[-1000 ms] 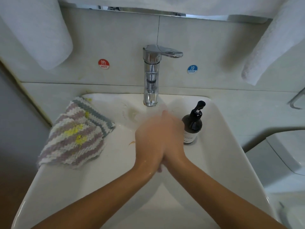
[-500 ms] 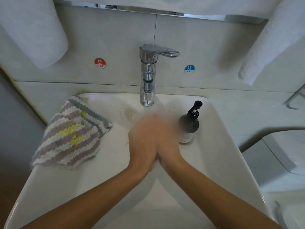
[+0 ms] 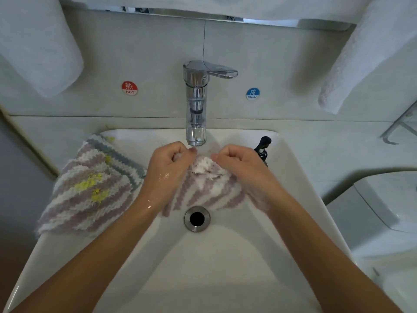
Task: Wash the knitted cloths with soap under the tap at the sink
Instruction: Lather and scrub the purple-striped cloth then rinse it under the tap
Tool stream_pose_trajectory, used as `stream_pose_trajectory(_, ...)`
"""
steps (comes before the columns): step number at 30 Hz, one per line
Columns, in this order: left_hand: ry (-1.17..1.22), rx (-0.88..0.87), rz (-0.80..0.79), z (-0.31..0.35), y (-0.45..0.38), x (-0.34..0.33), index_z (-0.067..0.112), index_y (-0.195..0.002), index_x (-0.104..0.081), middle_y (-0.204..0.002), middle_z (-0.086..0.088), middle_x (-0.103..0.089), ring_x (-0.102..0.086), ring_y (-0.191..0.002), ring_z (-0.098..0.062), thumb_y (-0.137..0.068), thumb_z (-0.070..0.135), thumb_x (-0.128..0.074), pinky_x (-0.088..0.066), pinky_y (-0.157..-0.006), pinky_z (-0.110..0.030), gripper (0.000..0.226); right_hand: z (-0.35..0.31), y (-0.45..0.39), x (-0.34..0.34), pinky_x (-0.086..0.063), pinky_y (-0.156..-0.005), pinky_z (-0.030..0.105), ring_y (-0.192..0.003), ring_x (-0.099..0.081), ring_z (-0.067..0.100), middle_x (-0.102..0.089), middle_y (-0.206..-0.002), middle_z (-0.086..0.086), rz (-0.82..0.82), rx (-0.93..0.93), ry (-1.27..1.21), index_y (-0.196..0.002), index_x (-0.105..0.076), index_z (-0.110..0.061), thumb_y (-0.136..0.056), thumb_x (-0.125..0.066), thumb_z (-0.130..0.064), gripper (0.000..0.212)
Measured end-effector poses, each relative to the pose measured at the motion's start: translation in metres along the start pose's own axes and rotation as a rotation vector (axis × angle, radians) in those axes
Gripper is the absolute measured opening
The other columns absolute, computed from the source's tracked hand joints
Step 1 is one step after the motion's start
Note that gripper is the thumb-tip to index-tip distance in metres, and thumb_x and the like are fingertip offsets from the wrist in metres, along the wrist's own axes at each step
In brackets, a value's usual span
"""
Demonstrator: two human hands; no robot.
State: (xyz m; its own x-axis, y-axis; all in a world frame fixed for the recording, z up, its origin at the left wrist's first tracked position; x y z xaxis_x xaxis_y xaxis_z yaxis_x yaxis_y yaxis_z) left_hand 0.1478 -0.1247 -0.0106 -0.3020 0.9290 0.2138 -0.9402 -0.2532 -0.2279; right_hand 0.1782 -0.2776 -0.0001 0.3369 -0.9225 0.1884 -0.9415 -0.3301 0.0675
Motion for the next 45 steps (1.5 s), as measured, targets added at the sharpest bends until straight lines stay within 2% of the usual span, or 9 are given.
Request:
stream_pose_trajectory(5, -0.074, 0.089, -0.246, 0.002, -0.007, 0.005, -0.002, -0.077, -0.053, -0.065, -0.006, -0.037, -0.034, -0.057, -0.013, -0.085, 0.004, -0.066, -0.031, -0.050, -0.015, 0.017, -0.004, -0.001, 0.021, -0.049, -0.068, 0.018, -0.072, -0.062, 0.007, -0.070, -0.077, -0.002, -0.151, -0.041, 0.222, -0.082, -0.073, -0.022, -0.085, -0.071, -0.027, 0.006)
stream_pose_trajectory(9, -0.205, 0.148, -0.441, 0.000, -0.010, 0.017, 0.022, -0.089, -0.060, -0.072, 0.004, -0.053, -0.048, -0.057, -0.007, -0.081, 0.005, -0.073, -0.045, -0.056, -0.018, 0.022, 0.001, 0.002, 0.019, -0.035, -0.050, 0.016, -0.052, -0.044, 0.006, -0.046, -0.056, -0.007, -0.250, -0.089, 0.391, -0.063, -0.060, -0.018, -0.082, -0.076, -0.026, 0.025)
stream_pose_trajectory(12, -0.349, 0.206, -0.590, -0.009, -0.010, 0.020, 0.028, -0.101, -0.064, -0.102, 0.001, -0.061, -0.062, -0.085, -0.012, -0.078, 0.014, -0.077, -0.053, -0.079, -0.028, 0.030, 0.006, 0.000, 0.015, -0.044, -0.054, 0.021, -0.058, -0.051, 0.011, -0.048, -0.062, -0.001, -0.255, -0.107, 0.396, -0.064, -0.056, -0.011, -0.083, -0.072, -0.014, 0.025)
stream_pose_trajectory(15, -0.493, 0.194, -0.594, -0.014, -0.008, 0.014, 0.015, -0.088, -0.067, -0.081, 0.005, -0.060, -0.054, -0.062, -0.001, -0.079, 0.016, -0.076, -0.040, -0.058, -0.011, 0.012, 0.013, -0.003, 0.012, -0.043, -0.062, 0.033, -0.059, -0.052, 0.018, -0.044, -0.063, 0.005, -0.233, -0.097, 0.418, -0.064, -0.041, -0.013, -0.081, -0.066, -0.006, 0.031)
stream_pose_trajectory(18, -0.555, 0.170, -0.585, -0.019, -0.008, 0.011, 0.013, -0.068, -0.056, -0.059, 0.010, -0.047, -0.041, -0.046, -0.001, -0.079, 0.018, -0.075, -0.028, -0.046, -0.014, 0.023, 0.020, -0.004, 0.009, -0.044, -0.065, 0.037, -0.060, -0.053, 0.017, -0.047, -0.064, 0.003, -0.250, -0.102, 0.446, -0.069, -0.042, -0.013, -0.082, -0.059, -0.001, 0.025)
stream_pose_trajectory(30, -0.531, 0.121, -0.604, -0.032, -0.013, 0.013, 0.019, -0.075, -0.046, -0.072, 0.006, -0.049, -0.043, -0.059, -0.007, -0.092, 0.021, -0.064, -0.032, -0.054, -0.021, 0.025, 0.025, -0.007, 0.005, -0.034, -0.047, 0.010, -0.055, -0.041, 0.001, -0.040, -0.073, -0.014, -0.307, 0.039, 0.631, -0.069, -0.036, -0.027, -0.096, -0.055, -0.005, 0.039)
stream_pose_trajectory(35, -0.284, 0.209, -0.547, -0.025, -0.013, 0.018, 0.017, -0.076, -0.052, -0.064, 0.014, -0.056, -0.050, -0.059, -0.003, -0.079, 0.033, -0.076, -0.038, -0.059, -0.022, 0.029, 0.026, -0.002, 0.005, -0.042, -0.056, 0.022, -0.060, -0.044, 0.004, -0.045, -0.075, -0.014, -0.410, 0.013, 0.584, -0.076, -0.043, -0.026, -0.092, -0.064, -0.028, 0.026)
stream_pose_trajectory(39, -0.289, 0.268, -0.549, -0.022, -0.013, 0.022, 0.020, -0.077, -0.054, -0.071, 0.006, -0.052, -0.048, -0.066, -0.010, -0.068, 0.060, -0.061, -0.037, -0.063, -0.025, 0.042, 0.025, -0.004, 0.004, -0.034, -0.059, 0.023, -0.056, -0.037, 0.003, -0.043, -0.065, -0.013, -0.378, 0.021, 0.483, -0.071, -0.050, -0.015, -0.094, -0.057, -0.041, 0.035)
stream_pose_trajectory(45, -0.327, 0.232, -0.529, -0.028, -0.016, 0.026, 0.010, -0.078, -0.054, -0.056, 0.011, -0.046, -0.039, -0.046, -0.005, -0.085, 0.016, -0.071, -0.035, -0.047, -0.017, 0.020, 0.030, -0.009, 0.012, -0.040, -0.057, 0.021, -0.061, -0.044, 0.004, -0.048, -0.075, -0.006, -0.283, -0.008, 0.570, -0.100, -0.053, -0.025, -0.088, -0.070, -0.028, 0.021)
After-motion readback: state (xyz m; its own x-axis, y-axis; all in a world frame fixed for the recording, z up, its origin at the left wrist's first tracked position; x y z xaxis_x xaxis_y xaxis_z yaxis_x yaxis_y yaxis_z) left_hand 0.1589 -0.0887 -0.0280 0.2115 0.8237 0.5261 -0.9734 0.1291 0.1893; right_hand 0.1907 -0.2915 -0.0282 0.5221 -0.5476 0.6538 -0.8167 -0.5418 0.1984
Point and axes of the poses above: each hand's wrist, its own y-axis away from the middle knuckle, its own x-axis out of the back of the hand, z = x × y, the point moved 3 cm from there along -y, towards the middle knuckle
